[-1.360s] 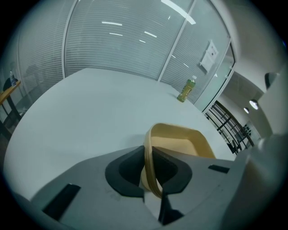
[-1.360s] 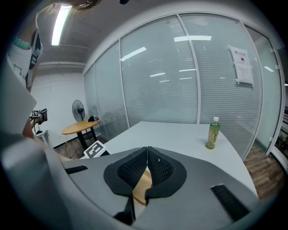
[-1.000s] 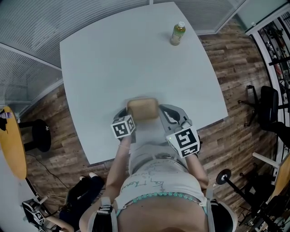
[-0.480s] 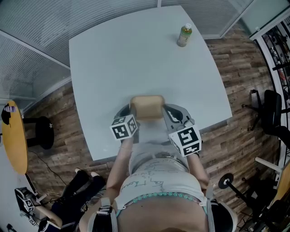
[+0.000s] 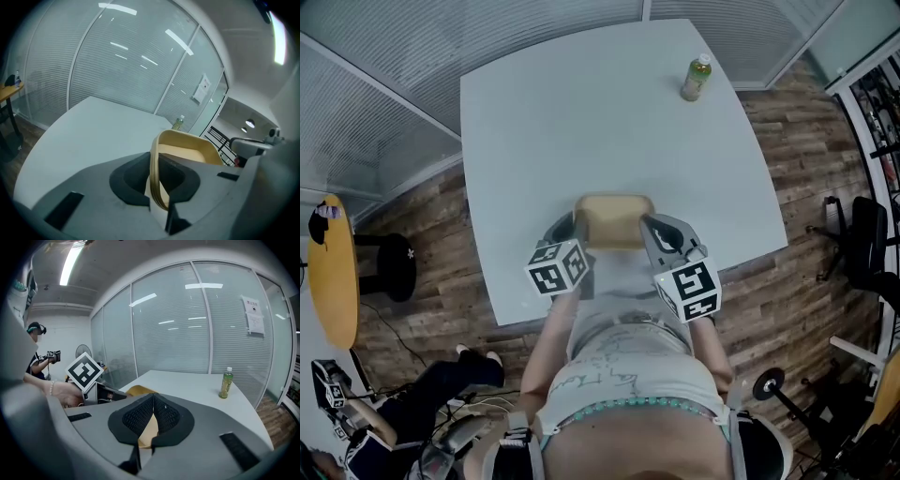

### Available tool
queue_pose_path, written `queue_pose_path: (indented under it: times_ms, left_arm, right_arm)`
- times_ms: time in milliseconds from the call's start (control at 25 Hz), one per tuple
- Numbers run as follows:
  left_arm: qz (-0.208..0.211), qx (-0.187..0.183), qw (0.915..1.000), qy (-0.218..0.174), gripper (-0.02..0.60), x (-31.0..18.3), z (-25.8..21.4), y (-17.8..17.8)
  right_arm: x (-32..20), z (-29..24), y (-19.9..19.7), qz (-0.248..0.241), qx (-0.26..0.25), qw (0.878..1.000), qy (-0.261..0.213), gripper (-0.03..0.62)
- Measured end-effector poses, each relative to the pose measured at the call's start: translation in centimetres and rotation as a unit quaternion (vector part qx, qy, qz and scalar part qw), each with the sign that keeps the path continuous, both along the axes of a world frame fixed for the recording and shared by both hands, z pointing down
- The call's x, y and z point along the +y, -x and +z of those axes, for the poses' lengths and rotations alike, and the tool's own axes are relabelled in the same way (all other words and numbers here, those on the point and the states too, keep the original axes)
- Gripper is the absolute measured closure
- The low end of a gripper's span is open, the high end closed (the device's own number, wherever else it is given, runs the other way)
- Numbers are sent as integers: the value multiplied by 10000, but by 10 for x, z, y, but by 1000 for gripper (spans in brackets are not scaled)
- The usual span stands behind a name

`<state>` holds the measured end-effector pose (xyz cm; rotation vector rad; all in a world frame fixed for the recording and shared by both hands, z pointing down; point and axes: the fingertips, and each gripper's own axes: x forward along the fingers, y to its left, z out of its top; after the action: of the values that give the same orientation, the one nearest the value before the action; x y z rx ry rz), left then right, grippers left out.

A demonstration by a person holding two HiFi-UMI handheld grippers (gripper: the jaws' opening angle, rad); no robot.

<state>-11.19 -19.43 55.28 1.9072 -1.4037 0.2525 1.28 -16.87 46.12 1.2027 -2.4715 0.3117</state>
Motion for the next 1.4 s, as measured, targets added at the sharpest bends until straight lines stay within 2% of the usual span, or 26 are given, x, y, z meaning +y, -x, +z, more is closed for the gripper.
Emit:
queue_pose_path:
  times_ms: [560, 1400]
  left_arm:
    - [-96, 34, 9991, -420, 555, 4, -33, 17]
    - [-273, 170, 9985, -442, 555, 7, -29, 22]
  right_arm:
    - [-12, -22, 4, 44, -222, 9992, -330, 594]
    - [-22, -20, 14, -177, -67, 9994, -303, 594]
